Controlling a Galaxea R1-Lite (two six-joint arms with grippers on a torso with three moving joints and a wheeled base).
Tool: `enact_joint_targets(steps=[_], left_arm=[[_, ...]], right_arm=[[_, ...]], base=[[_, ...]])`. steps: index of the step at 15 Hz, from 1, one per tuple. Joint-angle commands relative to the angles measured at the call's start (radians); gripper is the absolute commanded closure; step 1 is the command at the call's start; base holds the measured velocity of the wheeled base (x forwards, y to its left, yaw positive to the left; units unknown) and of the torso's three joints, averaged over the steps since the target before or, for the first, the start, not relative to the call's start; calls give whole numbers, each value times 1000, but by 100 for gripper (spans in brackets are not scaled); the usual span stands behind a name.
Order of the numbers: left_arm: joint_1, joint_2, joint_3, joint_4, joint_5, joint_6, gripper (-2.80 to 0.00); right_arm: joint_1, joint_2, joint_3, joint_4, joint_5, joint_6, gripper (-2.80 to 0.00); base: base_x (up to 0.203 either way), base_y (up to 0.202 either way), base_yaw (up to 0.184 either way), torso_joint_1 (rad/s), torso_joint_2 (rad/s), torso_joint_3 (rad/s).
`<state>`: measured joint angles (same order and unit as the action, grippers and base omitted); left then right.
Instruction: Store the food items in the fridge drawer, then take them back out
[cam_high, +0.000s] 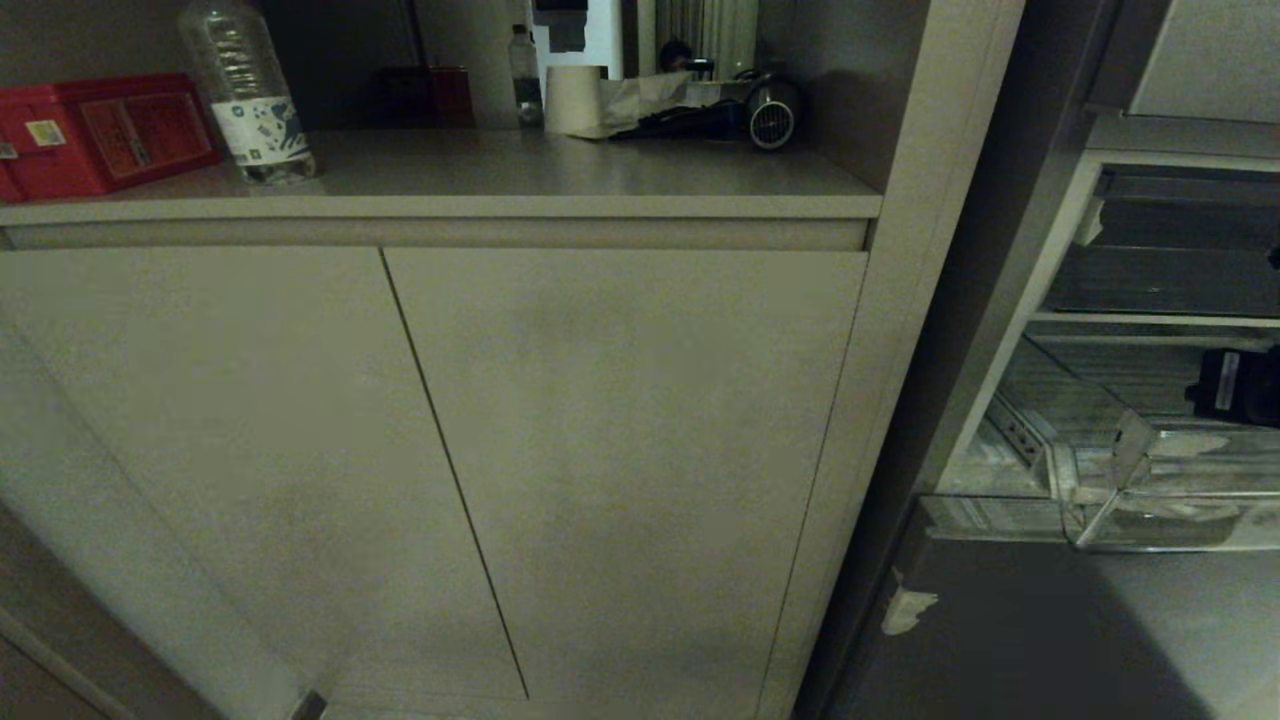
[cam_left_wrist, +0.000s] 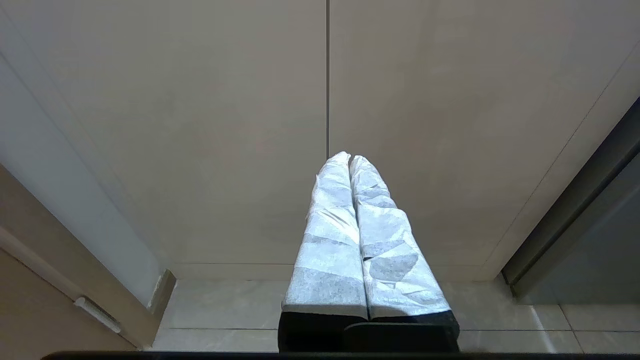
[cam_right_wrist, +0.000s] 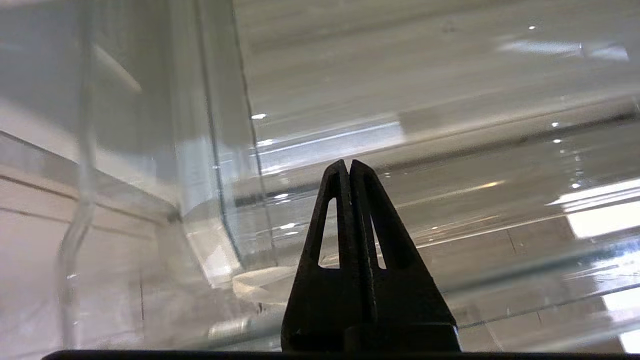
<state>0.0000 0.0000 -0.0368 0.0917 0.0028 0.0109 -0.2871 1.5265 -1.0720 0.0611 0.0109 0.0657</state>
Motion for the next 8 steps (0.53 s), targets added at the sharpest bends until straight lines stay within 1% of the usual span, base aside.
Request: enact_joint_targets(steps=[1, 3, 6, 8], left_arm=[[0, 0, 0, 0, 0, 0, 0], [0, 0, 0, 0, 0, 0, 0], [0, 0, 0, 0, 0, 0, 0], [0, 0, 0, 0, 0, 0, 0]], right_arm=[[-17, -10, -12, 46, -32, -1, 0], [-22, -27, -9, 70, -50, -1, 0], [-30, -83, -4, 173, -51, 0, 0], [-30, -107, -3, 218, -52, 0, 0]], base=[[0, 0, 0, 0, 0, 0], [0, 0, 0, 0, 0, 0], [0, 0, 0, 0, 0, 0], [0, 0, 0, 0, 0, 0]])
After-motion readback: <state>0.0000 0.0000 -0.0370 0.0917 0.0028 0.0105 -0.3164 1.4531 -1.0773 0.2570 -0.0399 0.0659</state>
